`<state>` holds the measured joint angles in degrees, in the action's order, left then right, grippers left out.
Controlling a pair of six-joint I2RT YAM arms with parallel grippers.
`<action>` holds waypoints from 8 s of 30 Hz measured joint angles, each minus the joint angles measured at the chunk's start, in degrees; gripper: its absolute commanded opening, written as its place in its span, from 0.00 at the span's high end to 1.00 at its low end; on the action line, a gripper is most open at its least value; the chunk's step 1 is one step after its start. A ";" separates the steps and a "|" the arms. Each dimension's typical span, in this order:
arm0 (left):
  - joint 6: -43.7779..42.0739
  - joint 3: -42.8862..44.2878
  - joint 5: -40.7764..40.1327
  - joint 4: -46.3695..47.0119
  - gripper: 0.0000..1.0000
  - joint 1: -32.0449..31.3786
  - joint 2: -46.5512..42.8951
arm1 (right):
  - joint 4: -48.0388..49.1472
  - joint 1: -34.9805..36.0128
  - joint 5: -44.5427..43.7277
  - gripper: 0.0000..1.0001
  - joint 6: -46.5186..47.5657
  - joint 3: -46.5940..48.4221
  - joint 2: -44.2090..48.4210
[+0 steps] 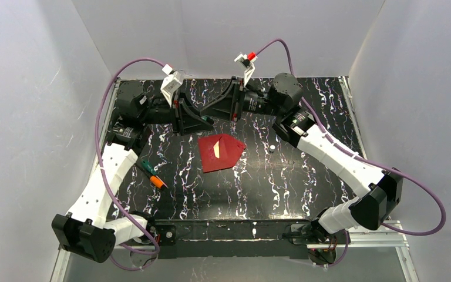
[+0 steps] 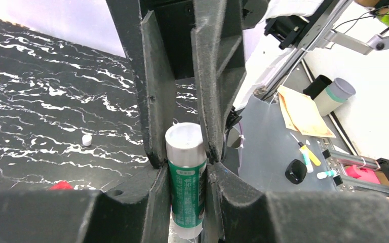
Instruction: Place the letter into the envelope and seal it
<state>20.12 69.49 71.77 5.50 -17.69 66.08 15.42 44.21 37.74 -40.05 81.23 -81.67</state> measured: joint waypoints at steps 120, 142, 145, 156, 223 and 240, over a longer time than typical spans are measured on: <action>-63.43 -11.61 -47.71 -3.69 1.00 -1.07 5.99 | -45.00 -0.57 -30.73 0.99 -31.58 31.43 -30.18; -0.11 -4.13 -29.97 -6.78 1.00 -3.13 4.70 | -0.46 -7.74 -24.37 0.08 -20.22 -14.75 5.44; 9.27 -4.13 -26.88 -4.44 1.00 -3.13 4.74 | 8.61 -7.43 -19.02 0.08 -18.99 -14.73 6.86; 17.81 -4.15 -22.14 -2.08 1.00 -3.13 4.74 | 6.21 -7.37 -14.73 0.17 -15.41 -14.03 5.86; -43.71 -1.16 -23.65 -11.56 1.00 -3.30 5.70 | -27.26 -5.99 -11.04 0.49 -12.07 7.52 -8.79; -46.07 1.27 -22.73 -15.02 0.93 -3.19 8.46 | -28.74 -6.21 -6.45 0.88 -8.07 9.64 -10.99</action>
<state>-25.96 70.76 49.04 -9.52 -20.88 74.54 -13.32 38.00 31.29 -48.12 90.87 -92.66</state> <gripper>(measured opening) 0.225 0.305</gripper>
